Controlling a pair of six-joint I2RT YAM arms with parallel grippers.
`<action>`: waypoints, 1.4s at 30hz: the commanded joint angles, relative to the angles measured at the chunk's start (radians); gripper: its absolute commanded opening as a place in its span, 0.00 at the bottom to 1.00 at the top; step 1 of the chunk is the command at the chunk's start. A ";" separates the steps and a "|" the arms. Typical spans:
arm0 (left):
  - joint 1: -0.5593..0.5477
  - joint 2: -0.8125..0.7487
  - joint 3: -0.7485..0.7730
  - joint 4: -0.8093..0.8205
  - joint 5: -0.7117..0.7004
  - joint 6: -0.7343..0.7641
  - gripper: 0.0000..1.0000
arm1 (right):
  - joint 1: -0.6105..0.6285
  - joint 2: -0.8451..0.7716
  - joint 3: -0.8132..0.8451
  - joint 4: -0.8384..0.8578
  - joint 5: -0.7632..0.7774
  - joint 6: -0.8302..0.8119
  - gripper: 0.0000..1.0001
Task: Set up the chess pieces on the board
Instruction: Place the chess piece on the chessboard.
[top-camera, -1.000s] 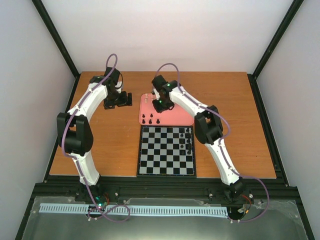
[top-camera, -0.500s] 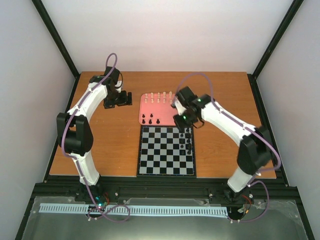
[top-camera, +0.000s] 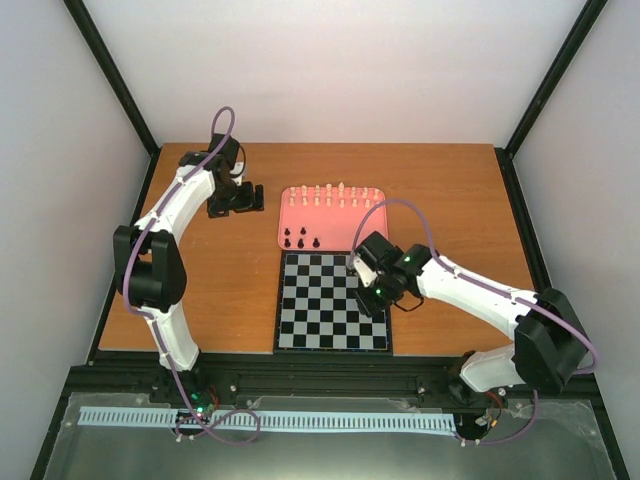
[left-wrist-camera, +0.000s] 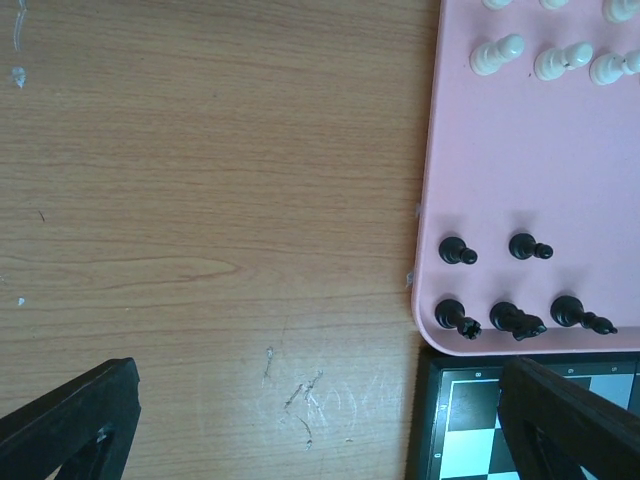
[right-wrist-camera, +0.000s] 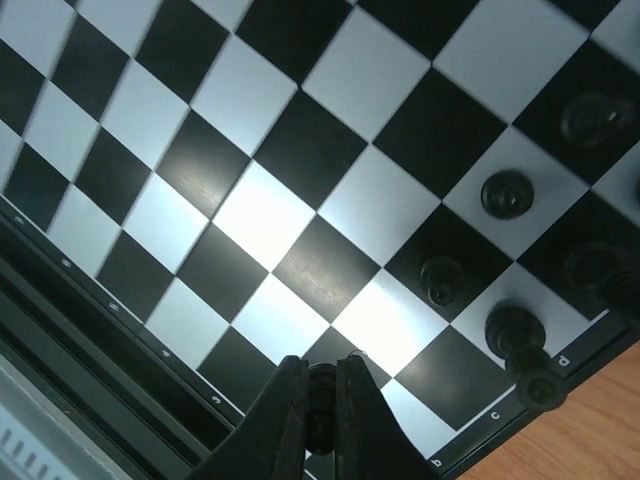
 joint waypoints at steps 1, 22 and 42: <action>0.000 -0.040 0.004 0.012 -0.017 -0.009 1.00 | 0.024 -0.035 -0.070 0.082 0.011 0.044 0.03; 0.000 -0.042 -0.014 0.021 -0.015 -0.011 1.00 | 0.027 -0.001 -0.184 0.230 0.102 0.110 0.03; 0.000 -0.039 -0.019 0.020 -0.014 -0.010 1.00 | 0.027 0.036 -0.186 0.211 0.083 0.090 0.04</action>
